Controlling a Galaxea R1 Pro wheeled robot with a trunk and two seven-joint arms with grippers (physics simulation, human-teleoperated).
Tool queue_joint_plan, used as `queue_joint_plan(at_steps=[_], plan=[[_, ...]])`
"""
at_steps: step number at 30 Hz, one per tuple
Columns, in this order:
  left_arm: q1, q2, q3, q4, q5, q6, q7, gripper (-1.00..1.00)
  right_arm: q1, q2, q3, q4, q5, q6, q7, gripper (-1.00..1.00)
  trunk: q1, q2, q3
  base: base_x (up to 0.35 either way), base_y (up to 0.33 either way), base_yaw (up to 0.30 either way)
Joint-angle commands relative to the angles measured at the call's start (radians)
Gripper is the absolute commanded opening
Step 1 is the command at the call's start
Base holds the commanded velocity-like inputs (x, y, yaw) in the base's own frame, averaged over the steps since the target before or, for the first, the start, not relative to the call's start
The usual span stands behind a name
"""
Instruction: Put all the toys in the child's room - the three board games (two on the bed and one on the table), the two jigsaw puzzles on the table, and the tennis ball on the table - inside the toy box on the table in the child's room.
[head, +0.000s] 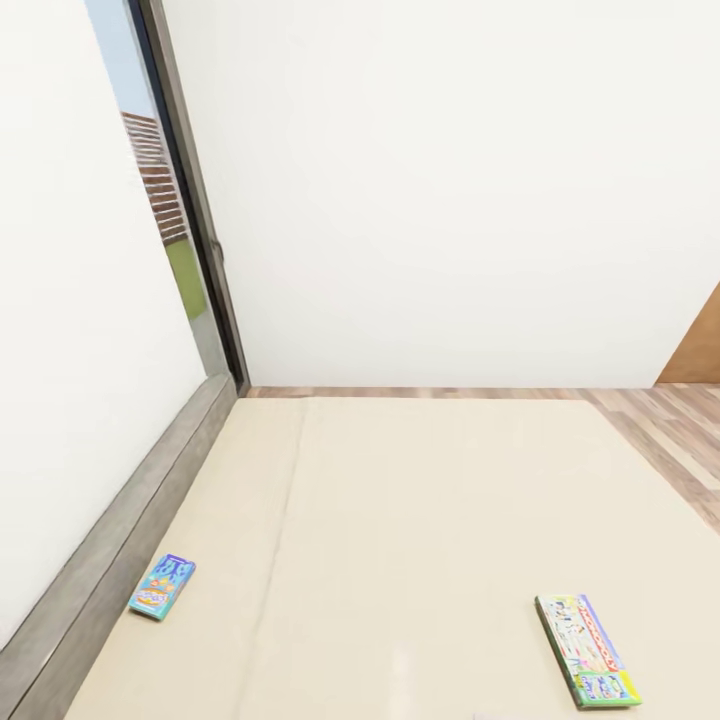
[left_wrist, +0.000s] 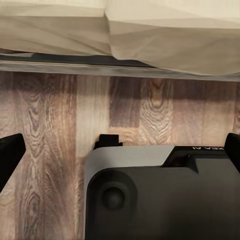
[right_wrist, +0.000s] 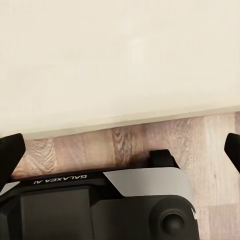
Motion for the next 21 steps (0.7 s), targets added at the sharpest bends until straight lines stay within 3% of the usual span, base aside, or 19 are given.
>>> queue_joint_plan(at_steps=[1,10,21], plan=[[-0.001,0.000,-0.001,0.001,0.005,-0.003,-0.002,1.00,0.000,0.001,-0.005,-0.002,-0.005,0.005,-0.002,1.00,0.000,-0.001,-0.001,0.000,0.056,0.000],[-0.001,0.001,0.000,0.001,0.006,-0.003,-0.002,1.00,0.000,0.000,-0.005,-0.002,-0.004,0.005,-0.002,1.00,0.000,-0.001,-0.001,0.000,0.151,0.000],[-0.001,0.000,-0.001,0.001,0.006,-0.003,-0.001,1.00,0.000,0.000,-0.006,-0.002,-0.004,0.005,-0.002,1.00,0.000,-0.001,-0.001,0.000,0.024,0.000]])
